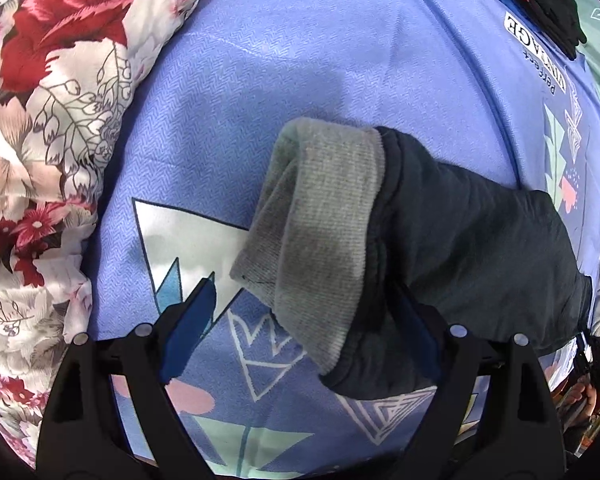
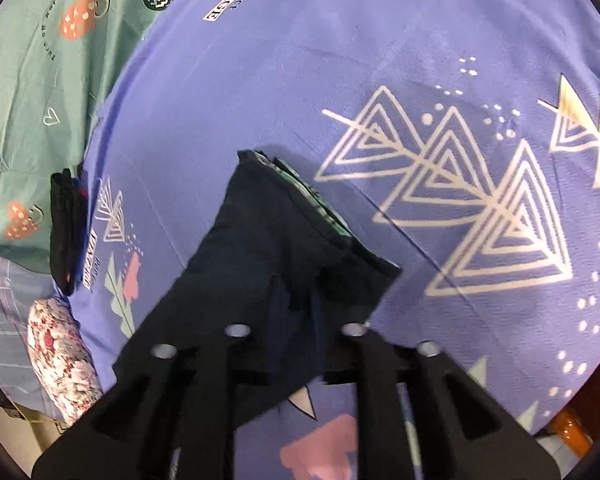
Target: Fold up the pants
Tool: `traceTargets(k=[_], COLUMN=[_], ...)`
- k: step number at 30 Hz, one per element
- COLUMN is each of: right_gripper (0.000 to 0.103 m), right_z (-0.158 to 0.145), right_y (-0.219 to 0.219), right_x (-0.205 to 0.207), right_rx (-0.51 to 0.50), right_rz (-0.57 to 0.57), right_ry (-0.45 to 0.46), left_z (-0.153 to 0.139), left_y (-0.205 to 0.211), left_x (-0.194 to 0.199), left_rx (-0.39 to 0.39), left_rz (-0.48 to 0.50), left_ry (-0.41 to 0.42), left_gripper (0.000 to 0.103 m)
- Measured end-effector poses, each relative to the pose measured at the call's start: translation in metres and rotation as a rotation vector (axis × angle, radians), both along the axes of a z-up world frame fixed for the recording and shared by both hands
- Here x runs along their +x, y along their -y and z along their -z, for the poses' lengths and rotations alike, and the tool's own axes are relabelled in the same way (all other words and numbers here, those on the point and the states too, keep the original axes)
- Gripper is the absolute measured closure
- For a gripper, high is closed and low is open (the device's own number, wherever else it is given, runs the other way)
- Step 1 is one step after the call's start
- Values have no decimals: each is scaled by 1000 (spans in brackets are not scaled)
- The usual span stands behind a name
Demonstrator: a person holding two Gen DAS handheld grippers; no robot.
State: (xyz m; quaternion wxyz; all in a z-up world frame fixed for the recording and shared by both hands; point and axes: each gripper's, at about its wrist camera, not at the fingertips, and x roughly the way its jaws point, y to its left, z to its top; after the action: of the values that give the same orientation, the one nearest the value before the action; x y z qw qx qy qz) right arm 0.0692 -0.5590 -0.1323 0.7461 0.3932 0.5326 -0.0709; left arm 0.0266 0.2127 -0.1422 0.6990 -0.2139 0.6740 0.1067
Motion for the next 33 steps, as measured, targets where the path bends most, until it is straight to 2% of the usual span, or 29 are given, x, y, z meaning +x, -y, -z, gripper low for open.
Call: traceTargets(k=[1,3,4,5,7,10,12,14,16,18,20,21,22,23,26,28,30,31,33], right_gripper=[70,70,82,98,100,100,100,100,100,95,81,75,61,58,58,58,60,64,66], right_z=[-1,0,1,0,-11,-44,-59,-56,-37,-12,-3,-6,-12,-25,-56,-67,-63,-56,-34], right_y=[-1,-2,-3,-4,-8,-19,-19,-8,-7,-10,-15,-19,-23,-29,-43,-45,-53,-59,-70], right_x=[3,9,12,16,22,24,21,15,11,8,8,9,11,13,15,12,14,17,25], right_rx=[-16,-36,-45,-82,-129,-186,-205,-207,-194,-238,-295,-329,-370,-449,-595,-593,-477,-424,-359], right_rz=[-3,-5,-3,-10,-38,-97,-123,-120,-113,-124,-138,-145,-150,-159,-182,-175,-224,-249,-294], right_ry=[-3,-20,-32,-56,-52,24,37,-4,-72,-150,-184,-182,-177,-153,-60,4,52,50,9], left_z=[-1,-3,-3,-2,1,6,6,5,5,6,3,1,-2,-4,-9,-8,-4,-2,4], left_y=[1,2,4,5,6,8,9,11,13,11,9,2,-1,-3,-6,-4,-2,2,10], left_x=[1,2,0,1,-4,-5,-4,-2,-1,1,2,2,3,4,5,7,7,8,10], left_rx=[1,-4,-7,-8,-6,0,3,6,10,6,14,17,20,19,10,10,13,8,4], left_rz=[1,0,0,-1,-3,-3,5,11,10,7,6,6,5,3,-3,5,12,14,24], left_ry=[4,14,13,9,-1,-9,-7,-2,0,-5,1,6,12,18,41,40,24,19,14], left_gripper=[15,15,15,15,15,15,15,15,15,15,15,15,15,15,15,15,15,15,15])
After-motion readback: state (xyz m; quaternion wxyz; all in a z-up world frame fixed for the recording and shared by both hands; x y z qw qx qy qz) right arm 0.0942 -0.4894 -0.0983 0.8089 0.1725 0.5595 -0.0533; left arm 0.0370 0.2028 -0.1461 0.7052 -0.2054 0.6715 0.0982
